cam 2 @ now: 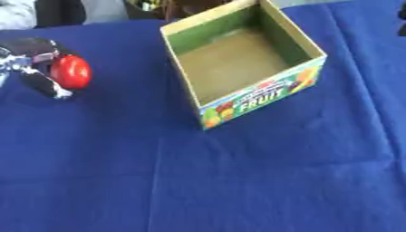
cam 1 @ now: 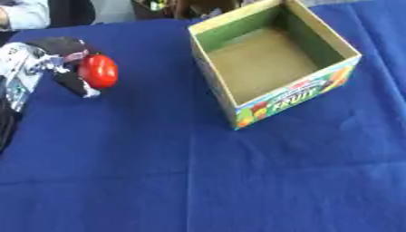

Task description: Pick up objects on the table and place them in the box.

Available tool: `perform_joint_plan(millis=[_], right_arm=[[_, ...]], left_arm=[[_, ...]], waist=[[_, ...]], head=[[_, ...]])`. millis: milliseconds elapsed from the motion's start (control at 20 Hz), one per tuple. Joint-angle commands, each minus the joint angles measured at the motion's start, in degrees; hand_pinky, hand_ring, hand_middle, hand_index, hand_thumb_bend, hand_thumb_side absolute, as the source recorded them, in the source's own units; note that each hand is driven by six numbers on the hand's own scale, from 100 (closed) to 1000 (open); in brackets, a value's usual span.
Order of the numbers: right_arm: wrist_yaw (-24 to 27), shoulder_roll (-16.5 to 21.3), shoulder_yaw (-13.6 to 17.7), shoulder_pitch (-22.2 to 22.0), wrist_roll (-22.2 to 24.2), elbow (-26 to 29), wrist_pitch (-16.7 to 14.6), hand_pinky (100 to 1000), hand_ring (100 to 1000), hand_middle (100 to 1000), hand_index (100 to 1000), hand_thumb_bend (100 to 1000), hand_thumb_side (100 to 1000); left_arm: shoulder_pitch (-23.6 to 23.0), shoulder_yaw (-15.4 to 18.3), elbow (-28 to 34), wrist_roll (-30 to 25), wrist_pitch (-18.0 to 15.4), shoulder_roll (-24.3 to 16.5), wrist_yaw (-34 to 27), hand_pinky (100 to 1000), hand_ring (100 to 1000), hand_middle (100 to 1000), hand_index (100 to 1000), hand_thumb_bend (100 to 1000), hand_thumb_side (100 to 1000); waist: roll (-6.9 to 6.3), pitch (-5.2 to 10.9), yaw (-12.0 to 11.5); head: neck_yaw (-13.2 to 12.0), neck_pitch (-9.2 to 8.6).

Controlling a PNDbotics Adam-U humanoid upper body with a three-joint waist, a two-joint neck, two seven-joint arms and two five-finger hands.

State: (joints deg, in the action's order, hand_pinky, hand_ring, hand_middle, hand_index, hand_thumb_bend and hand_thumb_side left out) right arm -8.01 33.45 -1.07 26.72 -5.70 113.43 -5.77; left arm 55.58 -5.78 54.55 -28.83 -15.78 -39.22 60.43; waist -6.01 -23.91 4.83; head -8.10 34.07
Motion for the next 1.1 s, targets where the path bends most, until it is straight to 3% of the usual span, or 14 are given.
perform_joint_plan(millis=[50,500,1100], right_arm=[[-0.1,0.6,0.6,0.5,0.0,1.2,0.1,696,725,494,715,100,759],[-0.1,0.5,0.8,-0.1,-0.1,1.2,0.3,697,725,493,715,100,753],[0.7,0.8,0.3,0.3,0.0,1.2,0.3,698,724,499,716,100,765]], left_arm=[[1.2,0.9,0.2,0.9,0.6,-1.4,-0.1,254,490,555,761,289,428],[2.5,1.6,2.2,5.4,2.8,-1.1,-2.5,117,401,458,659,102,446],[7.1,-0.6,7.2,5.2,4.6,1.9,-5.8,100,332,393,587,100,460]], waist=[[0.2,1.14,-0.2],[0.25,1.83,-0.6],[-0.28,5.19,-1.6]], head=[[-0.1,-0.33],[0.1,0.33],[1.4,2.5]])
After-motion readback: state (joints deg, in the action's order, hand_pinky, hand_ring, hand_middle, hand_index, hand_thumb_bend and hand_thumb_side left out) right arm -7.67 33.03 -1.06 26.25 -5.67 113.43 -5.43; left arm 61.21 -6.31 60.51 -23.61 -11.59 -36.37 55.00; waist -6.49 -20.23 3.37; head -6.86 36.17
